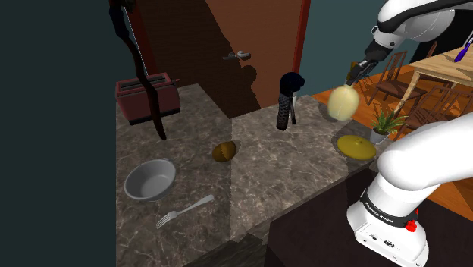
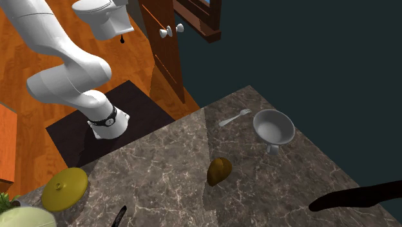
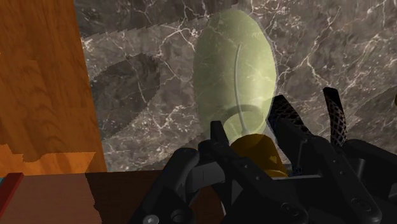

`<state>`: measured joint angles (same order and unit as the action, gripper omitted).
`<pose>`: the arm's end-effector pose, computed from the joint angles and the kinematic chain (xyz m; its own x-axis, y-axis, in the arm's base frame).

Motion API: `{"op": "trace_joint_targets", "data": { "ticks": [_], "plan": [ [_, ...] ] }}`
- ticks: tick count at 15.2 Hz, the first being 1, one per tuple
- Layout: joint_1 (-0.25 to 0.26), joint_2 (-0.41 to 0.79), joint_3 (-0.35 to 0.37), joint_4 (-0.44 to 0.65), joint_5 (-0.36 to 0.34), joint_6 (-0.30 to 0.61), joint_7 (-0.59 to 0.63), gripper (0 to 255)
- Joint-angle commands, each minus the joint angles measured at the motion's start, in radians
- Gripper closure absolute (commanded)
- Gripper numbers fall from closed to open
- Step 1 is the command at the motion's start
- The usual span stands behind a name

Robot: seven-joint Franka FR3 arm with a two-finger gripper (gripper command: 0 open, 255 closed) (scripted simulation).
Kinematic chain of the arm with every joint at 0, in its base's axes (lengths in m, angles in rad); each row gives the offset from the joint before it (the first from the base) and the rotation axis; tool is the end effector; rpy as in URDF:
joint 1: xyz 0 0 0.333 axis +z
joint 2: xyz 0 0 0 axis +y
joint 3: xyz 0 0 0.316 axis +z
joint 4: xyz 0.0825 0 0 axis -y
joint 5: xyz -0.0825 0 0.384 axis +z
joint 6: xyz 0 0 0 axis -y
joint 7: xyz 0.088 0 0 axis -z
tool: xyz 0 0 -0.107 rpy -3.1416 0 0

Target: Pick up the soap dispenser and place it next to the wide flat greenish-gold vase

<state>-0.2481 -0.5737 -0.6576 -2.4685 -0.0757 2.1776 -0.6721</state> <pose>0.2474 -0.3425 0.4703 0.9388 -0.1522 0.3091 -0.1292 -0.9872 -0.0937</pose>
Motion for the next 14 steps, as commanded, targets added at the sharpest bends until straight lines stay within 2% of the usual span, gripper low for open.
{"op": "trace_joint_targets", "data": {
  "ticks": [1, 14],
  "plan": [
    [0.003, 0.011, -0.013, -0.019, 0.001, 0.03, -0.011, 255],
    [0.042, 0.097, -0.096, -0.129, 0.03, 0.221, -0.079, 255]
  ]
}}
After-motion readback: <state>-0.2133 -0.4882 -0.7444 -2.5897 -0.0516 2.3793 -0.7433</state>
